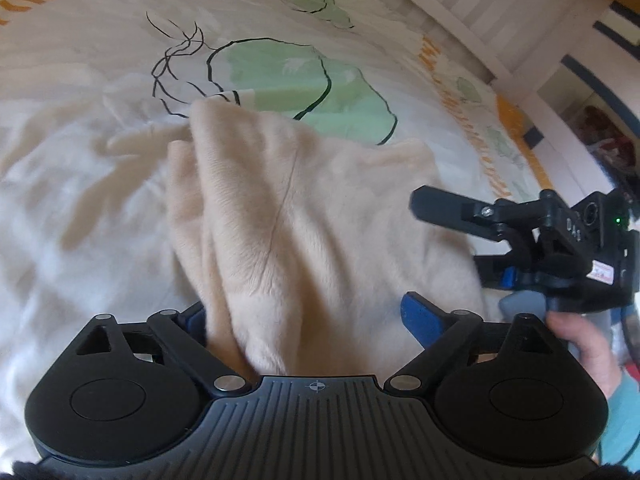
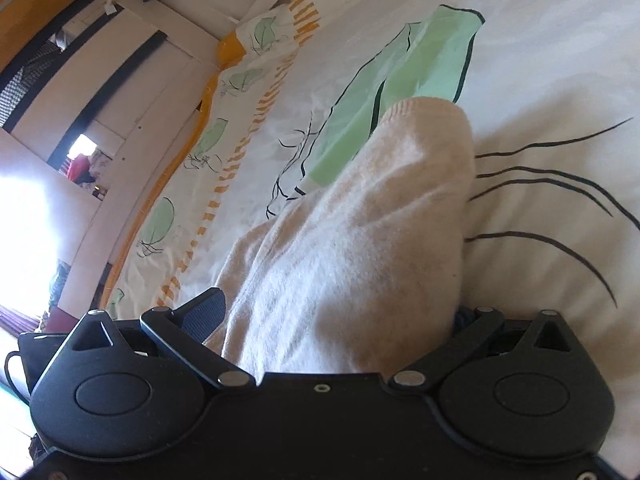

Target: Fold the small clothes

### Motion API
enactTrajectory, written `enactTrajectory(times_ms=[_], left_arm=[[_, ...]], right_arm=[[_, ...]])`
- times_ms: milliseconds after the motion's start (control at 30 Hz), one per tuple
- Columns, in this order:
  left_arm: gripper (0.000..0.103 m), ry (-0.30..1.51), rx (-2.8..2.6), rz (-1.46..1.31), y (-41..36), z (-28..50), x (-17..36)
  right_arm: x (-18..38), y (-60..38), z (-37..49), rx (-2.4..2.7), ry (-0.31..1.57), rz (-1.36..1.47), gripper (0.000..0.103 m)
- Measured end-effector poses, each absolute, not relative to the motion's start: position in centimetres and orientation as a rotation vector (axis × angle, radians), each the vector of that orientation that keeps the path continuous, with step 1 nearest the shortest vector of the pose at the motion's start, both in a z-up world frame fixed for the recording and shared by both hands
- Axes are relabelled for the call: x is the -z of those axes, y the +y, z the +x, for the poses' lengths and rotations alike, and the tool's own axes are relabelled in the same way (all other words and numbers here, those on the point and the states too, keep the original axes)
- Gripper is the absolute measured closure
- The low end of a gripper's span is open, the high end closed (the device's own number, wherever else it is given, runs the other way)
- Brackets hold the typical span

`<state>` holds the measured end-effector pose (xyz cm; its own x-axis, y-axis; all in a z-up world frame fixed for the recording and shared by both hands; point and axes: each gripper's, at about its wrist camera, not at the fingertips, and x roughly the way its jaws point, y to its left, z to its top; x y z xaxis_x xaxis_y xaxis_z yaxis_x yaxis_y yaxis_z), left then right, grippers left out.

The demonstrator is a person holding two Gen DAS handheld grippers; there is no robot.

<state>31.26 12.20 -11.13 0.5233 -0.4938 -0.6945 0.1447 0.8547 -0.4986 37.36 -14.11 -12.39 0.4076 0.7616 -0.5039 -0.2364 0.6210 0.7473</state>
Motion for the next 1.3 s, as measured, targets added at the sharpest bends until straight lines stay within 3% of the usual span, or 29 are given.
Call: enactTrajectory(times_ms=[100,133,167,200,233,600,900,967,1067,1300], left_arm=[[0.038,0.935,0.382,-0.446,12.7,31.0,11.1],[0.052,0.934,0.373,-0.456,13.0,30.8,11.1],[0.063,0.931,0.373,-0.476,13.4,30.7,11.0],[0.068,0.930,0.376,-0.507,13.9,30.6,11.0],[0.075,0.930,0.378,-0.533,14.2,30.5,10.9],[0.076,0.948,0.532,-0.559,10.1,26.2,7.2],[0.076,1.036,0.631,-0.573,6.0,18.6,7.9],[0.075,1.061,0.619,-0.546,5.6,17.0,8.6],[0.072,1.060,0.581,-0.468,5.2,14.8,9.6],[0.063,1.001,0.569,-0.377,5.6,13.6,8.3]], right_arm=[[12.1,-14.0,37.4,-0.676,0.972,0.630,0.002],[12.0,-13.9,37.3,-0.661,0.973,0.622,0.008],[11.8,-13.9,37.1,-0.640,0.976,0.598,0.033],[11.7,-13.9,36.9,-0.619,0.981,0.572,0.053],[11.6,-14.1,36.6,-0.608,0.976,0.566,0.054],[9.3,-19.1,30.7,-0.523,0.960,0.650,0.058],[7.3,-24.0,23.3,-0.473,1.057,0.600,0.057],[7.6,-24.8,22.1,-0.451,1.084,0.578,0.054],[8.7,-25.5,20.9,-0.391,1.112,0.548,0.041],[10.5,-26.9,19.4,-0.383,1.045,0.677,0.040]])
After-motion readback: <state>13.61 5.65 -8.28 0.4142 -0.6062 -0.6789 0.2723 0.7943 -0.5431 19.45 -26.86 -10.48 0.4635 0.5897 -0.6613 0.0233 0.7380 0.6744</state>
